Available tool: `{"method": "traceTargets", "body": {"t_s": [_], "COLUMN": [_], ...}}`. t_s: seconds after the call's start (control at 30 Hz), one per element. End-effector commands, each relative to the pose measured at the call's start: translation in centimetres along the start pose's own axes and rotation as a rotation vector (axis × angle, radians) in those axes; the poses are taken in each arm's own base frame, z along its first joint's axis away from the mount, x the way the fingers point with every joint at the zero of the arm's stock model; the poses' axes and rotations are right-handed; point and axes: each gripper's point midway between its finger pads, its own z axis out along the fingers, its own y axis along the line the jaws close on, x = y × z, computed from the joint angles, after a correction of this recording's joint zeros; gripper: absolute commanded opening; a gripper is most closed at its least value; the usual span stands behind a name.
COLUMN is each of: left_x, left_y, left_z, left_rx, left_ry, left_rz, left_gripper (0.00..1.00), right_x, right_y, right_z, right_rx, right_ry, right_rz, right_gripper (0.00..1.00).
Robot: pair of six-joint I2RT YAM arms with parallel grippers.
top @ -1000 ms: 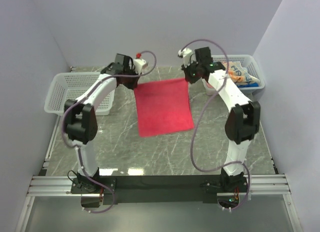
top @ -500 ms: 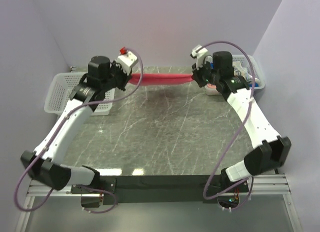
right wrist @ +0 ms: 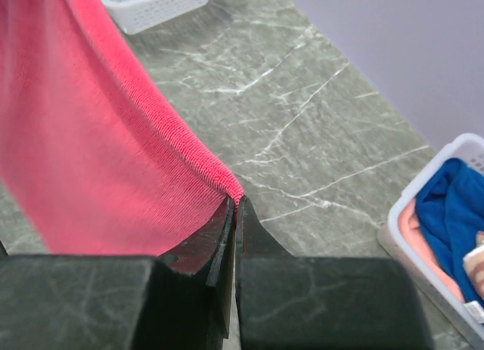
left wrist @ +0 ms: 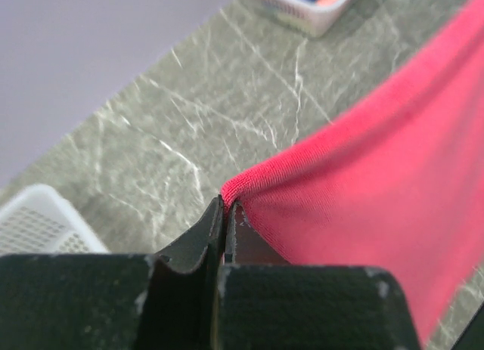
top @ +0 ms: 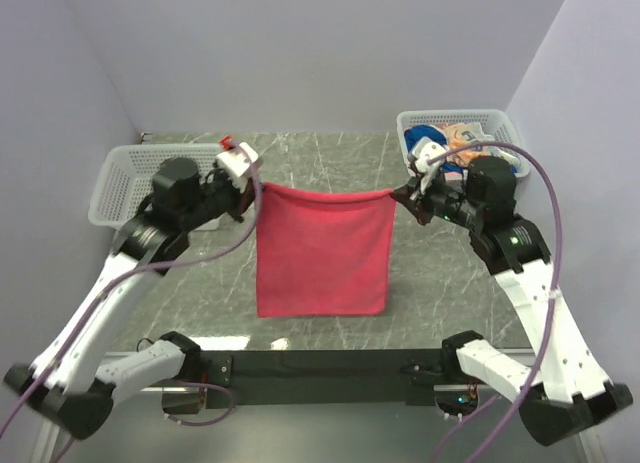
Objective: Fold and stack the towels
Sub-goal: Fold the towel
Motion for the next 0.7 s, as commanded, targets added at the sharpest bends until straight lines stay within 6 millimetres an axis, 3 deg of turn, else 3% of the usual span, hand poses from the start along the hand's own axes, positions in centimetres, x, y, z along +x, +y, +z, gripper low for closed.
{"method": "traceTargets", "body": {"t_s": [0.0, 0.03, 0.07, 0.1, 0.13, 0.17, 0.2, 0.23, 0.27, 0.3, 0.37, 0.43, 0.67], "left_x": [5.5, 6.3, 9.7, 11.4, 11.5, 15.3, 16.5, 18.0, 18.8, 18.4, 19.8, 19.9, 20.9], "left_y": [1.1, 1.6, 2.0, 3.1, 4.0, 4.5, 5.4, 6.1, 7.1, 8.0, 9.7, 10.8, 12.8], "left_z": [5.6, 6.9, 9.6, 10.8, 12.1, 14.4, 15.4, 17.5, 18.3, 19.4, 21.0, 21.8, 22.7], "left_rx": [-0.025, -0.040, -0.043, -0.100, -0.126, -0.137, -0.170, -0.174, -0.186, -0.198, -0.220, -0.231, -0.197], "left_ry": [0.167, 0.203, 0.313, 0.371, 0.391, 0.496, 0.529, 0.559, 0.567, 0.544, 0.531, 0.506, 0.444], "left_rz": [-0.104, -0.121, -0.153, -0.171, -0.176, -0.191, -0.190, -0.198, -0.210, -0.217, -0.242, -0.259, -0.282], "left_gripper": [0.01, 0.01, 0.01, 0.01, 0.01, 0.01, 0.01, 0.01, 0.01, 0.01, 0.01, 0.01, 0.01], "right_x": [3.2, 5.4, 6.3, 7.6, 10.7, 11.1, 12.2, 15.7, 15.5, 18.1, 18.2, 19.9, 20.1], "right_y": [-1.6, -2.2, -3.0, -3.8, -4.6, -5.8, -6.6, -7.6, -8.9, -9.4, -10.9, -11.5, -14.7], "right_z": [3.6, 5.6, 6.7, 7.8, 10.1, 11.3, 12.4, 14.4, 15.6, 17.1, 18.8, 20.0, 21.5], "right_rx": [0.008, -0.005, 0.009, 0.029, 0.023, 0.043, 0.058, 0.073, 0.092, 0.085, 0.103, 0.098, 0.157], "right_ry": [0.085, 0.156, 0.189, 0.236, 0.329, 0.355, 0.393, 0.483, 0.481, 0.537, 0.527, 0.559, 0.510], "right_rz": [0.056, 0.091, 0.103, 0.121, 0.162, 0.169, 0.181, 0.204, 0.194, 0.205, 0.192, 0.186, 0.165], "right_gripper": [0.00, 0.00, 0.00, 0.00, 0.00, 0.00, 0.00, 0.00, 0.00, 0.00, 0.00, 0.00, 0.00]}}
